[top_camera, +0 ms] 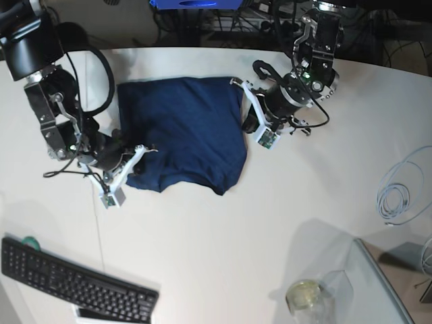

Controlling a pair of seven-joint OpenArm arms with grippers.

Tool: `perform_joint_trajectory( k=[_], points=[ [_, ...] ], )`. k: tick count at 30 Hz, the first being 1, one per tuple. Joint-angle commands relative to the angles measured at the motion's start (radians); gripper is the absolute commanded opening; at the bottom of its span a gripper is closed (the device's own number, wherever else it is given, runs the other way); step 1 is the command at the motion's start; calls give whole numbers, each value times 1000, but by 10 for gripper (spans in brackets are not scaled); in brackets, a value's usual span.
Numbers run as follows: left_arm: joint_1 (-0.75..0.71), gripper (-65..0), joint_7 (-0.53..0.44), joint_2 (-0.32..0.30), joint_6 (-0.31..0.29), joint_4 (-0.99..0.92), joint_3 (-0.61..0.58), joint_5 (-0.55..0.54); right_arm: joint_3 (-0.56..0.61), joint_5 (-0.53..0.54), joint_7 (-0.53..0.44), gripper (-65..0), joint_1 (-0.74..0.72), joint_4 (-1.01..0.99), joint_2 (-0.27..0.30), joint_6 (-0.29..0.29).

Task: Layout the t-shirt on the table in an organized manner, then fold the t-shirt properly
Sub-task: 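Smooth the shirt's sides with both grippers to square the rectangle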

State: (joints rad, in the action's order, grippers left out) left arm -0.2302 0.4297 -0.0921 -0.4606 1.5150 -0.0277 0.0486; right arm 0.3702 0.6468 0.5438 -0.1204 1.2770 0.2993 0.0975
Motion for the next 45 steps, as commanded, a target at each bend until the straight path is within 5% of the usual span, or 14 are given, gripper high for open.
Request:
perform_joint_trajectory(
  k=[1, 16, 23, 38, 45],
  points=[
    [5, -650, -21, -5, 0, 11, 5, -11, -4, 8, -47, -650, -26, -12, 4, 15],
    [-18, -650, -21, -7, 0, 88, 76, -13, -73, 8, -87, -650, -9, -35, 8, 25],
    [-18, -650, -16, -8, 0, 118, 127, -13, -129, 8, 3, -650, -19, 76, 2, 26],
    [-90, -650, -22, -16, 0, 112, 150, -14, -76, 8, -1, -650, -118, -102, -61, 32],
    [-125, -650, -24, -16, 0, 120, 197, -20, -18, 8, -110, -650, -160, -265, -56, 32]
  ],
)
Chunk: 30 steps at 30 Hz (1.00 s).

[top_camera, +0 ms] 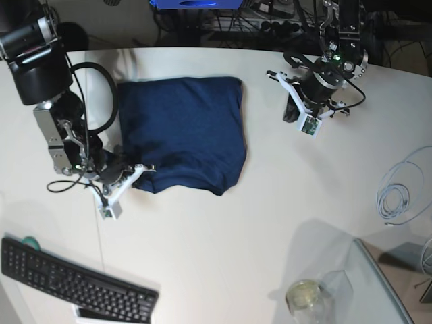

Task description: Layout the t-shirt on the table in an organized manner, then fold the t-shirt properly

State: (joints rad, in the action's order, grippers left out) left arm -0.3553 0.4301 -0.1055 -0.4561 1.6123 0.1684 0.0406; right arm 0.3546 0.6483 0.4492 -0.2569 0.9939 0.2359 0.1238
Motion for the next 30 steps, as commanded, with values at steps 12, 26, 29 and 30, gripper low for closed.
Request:
perform_joint_trajectory(
  k=[12, 26, 29, 30],
  points=[
    [28, -650, -24, -1, -5, 24, -8, -11, -2, 9, -53, -650, -15, 29, 44, 6],
    [267, -650, -17, 74, -5, 0, -45, -12, -236, 6, 53, -650, 204, 512, 73, 4],
    [210, -650, -23, 72, -5, 7, -36, -12, -297, 6, 50, -650, 275, 550, 116, 6],
    [187, -650, -23, 68, -5, 6, -34, -12, -299, 6, 47, -650, 290, 550, 127, 6]
  ],
)
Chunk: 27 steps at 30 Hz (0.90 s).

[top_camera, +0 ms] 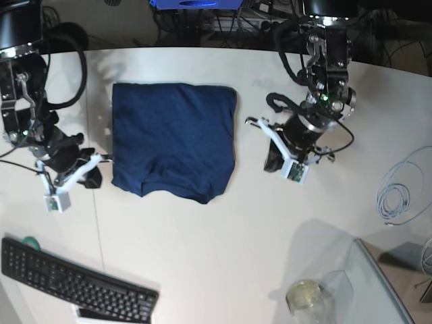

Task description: Layout the t-shirt on the table in an organized manner, then fold the t-shirt properly

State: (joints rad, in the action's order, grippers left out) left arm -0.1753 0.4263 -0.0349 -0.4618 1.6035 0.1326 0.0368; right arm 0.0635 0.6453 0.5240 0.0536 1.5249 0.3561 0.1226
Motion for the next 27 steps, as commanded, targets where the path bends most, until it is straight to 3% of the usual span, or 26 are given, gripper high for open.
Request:
perform_joint_trajectory(
  k=[1, 4, 8, 11, 14, 19, 22, 27],
  points=[
    [-20, -650, -20, -16, -1, 14, 3, -7, -8, 9, -28, -650, 1, 19, 25, 7],
    [-135, -650, -43, -66, -1, 45, 2, -8, -15, 9, -32, -650, 93, 72, 68, 7],
    [-341, -650, -228, -95, 1, 70, 5, -8, -93, 9, -110, -650, 288, 222, 99, 7],
    [-453, -650, -323, -86, 1, 54, 48, -10, -110, 9, -118, -650, 397, 274, 99, 7],
    [-519, -650, -369, -59, 1, 28, 109, -10, -110, 9, -120, -650, 489, 294, 99, 7],
    [-594, -650, -449, -69, 1, -61, 137, -8, -112, 9, -120, -650, 642, 306, 97, 7],
    [-625, -650, -513, -90, 1, -142, 123, -8, -109, 8, -120, -650, 727, 303, 67, 7],
    [-623, -650, -559, -142, 1, -329, 2, -8, -72, 5, -115, -650, 813, 233, 2, 7]
  ],
)
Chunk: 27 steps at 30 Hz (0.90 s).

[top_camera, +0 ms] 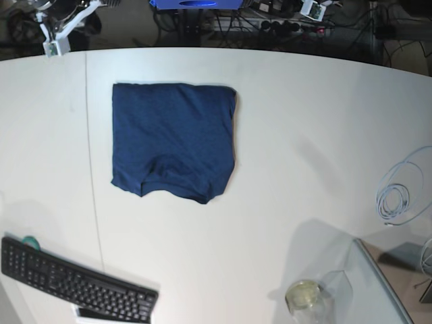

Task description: Layout the t-shirt on the table in an organized manner, then fold the t-shirt properly

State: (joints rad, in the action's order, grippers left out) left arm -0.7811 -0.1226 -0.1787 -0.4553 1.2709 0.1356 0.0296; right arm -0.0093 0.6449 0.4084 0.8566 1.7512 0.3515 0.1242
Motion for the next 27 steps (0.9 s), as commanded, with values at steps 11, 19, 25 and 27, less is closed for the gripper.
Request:
perform_joint_trajectory(
  k=[11, 19, 25, 27],
  points=[
    [306, -650, -12, 28, 39, -686, -225, 6, 314, -457, -33, -650, -362, -853, -122, 5],
    [587, -650, -145, 118, 381, -1170, -374, 2, 315, -564, -741, -650, -707, -1744, -150, 5],
    [595, -650, -165, 156, 476, -1183, -370, -1, 308, -561, -825, -650, -695, -1727, -78, 4],
    [592, -650, -142, 164, 476, -1184, -370, -1, 312, -561, -826, -650, -667, -1675, -76, 4]
  ],
)
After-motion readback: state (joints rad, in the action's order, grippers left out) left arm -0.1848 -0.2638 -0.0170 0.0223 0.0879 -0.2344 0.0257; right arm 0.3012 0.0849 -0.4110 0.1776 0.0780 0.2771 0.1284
